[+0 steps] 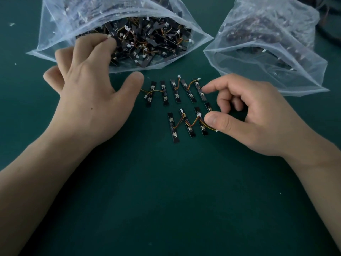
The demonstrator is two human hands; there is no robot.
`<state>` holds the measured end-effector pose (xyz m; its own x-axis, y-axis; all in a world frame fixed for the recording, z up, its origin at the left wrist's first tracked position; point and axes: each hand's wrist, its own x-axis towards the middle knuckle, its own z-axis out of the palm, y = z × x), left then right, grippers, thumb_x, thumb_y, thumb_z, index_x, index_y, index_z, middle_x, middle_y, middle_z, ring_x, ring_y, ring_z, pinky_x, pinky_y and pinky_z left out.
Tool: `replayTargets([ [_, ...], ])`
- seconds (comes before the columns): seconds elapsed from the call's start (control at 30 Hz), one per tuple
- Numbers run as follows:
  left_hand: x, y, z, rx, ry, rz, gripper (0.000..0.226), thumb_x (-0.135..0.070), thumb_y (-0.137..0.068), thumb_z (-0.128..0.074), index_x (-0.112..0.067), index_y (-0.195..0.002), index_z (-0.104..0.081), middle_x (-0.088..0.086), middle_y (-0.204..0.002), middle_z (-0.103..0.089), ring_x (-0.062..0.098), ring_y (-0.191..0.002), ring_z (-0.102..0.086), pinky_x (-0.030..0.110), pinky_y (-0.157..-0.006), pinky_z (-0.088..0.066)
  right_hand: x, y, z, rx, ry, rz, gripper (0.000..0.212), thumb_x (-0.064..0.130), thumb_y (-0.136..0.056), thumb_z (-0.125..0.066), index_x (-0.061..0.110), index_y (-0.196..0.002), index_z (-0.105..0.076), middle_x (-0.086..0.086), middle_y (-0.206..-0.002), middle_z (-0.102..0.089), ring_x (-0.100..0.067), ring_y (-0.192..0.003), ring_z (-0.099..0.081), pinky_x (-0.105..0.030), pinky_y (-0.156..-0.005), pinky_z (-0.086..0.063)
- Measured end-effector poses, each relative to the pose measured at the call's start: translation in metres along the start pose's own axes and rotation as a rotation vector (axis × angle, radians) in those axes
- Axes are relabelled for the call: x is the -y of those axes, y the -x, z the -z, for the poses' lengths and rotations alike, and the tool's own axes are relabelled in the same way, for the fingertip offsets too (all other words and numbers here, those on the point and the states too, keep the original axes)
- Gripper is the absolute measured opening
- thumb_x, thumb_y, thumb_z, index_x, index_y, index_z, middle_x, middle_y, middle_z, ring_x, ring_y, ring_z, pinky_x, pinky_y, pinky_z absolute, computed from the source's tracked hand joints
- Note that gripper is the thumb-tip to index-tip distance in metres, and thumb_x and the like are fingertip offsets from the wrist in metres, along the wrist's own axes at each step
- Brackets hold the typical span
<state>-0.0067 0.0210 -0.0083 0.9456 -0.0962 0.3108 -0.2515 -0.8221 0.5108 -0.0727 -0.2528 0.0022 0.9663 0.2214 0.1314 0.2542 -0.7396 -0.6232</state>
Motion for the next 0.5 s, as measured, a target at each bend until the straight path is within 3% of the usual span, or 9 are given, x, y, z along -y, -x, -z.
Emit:
replayTargets([
  [0.07, -0.0001, -0.0011, -0.0006, 0.004, -0.011, 0.011, 0.062, -0.053, -0.094, -0.052, -0.020, -0.146, -0.058, -0.016, -0.152, -0.045, 0.003, -0.128, -0.025, 0.035, -0.104, -0.017, -0.0003, -0.0002, -0.0001, -0.001, 0.000, 0.000, 0.047, 0.067, -0.087, -0.061, 0.037, -0.122, -0.063, 0.009, -0.084, -0.059, -0.023, -0.073, -0.053, -0.027, -0.068, -0.043],
  [0.23, -0.0002, -0.0026, -0.0012, 0.066, -0.043, 0.038, 0.060, -0.051, -0.092, -0.048, -0.017, -0.138, -0.067, -0.014, -0.152, -0.052, 0.018, -0.143, -0.029, 0.048, -0.116, -0.024, -0.0014, -0.0002, -0.0005, -0.003, 0.011, 0.000, 0.045, 0.066, -0.087, -0.062, 0.037, -0.122, -0.064, 0.009, -0.083, -0.059, -0.023, -0.075, -0.053, -0.024, -0.068, -0.042],
  [0.37, 0.0004, -0.0010, -0.0017, 0.011, -0.030, 0.015, 0.055, -0.047, -0.095, -0.052, -0.019, -0.140, -0.064, -0.018, -0.151, -0.051, 0.010, -0.133, -0.029, 0.036, -0.102, -0.017, -0.0025, -0.0004, -0.0010, -0.008, 0.021, 0.001, 0.044, 0.065, -0.088, -0.063, 0.036, -0.121, -0.065, 0.010, -0.082, -0.058, -0.022, -0.074, -0.054, -0.027, -0.068, -0.044],
  [0.5, -0.0003, 0.0002, -0.0010, -0.026, 0.018, 0.003, 0.058, -0.046, -0.094, -0.054, -0.021, -0.146, -0.059, -0.023, -0.146, -0.047, -0.004, -0.121, -0.022, 0.030, -0.103, -0.020, -0.0027, -0.0005, -0.0007, -0.011, 0.027, 0.002, 0.045, 0.064, -0.088, -0.063, 0.035, -0.121, -0.066, 0.011, -0.082, -0.058, -0.020, -0.074, -0.055, -0.029, -0.068, -0.045],
])
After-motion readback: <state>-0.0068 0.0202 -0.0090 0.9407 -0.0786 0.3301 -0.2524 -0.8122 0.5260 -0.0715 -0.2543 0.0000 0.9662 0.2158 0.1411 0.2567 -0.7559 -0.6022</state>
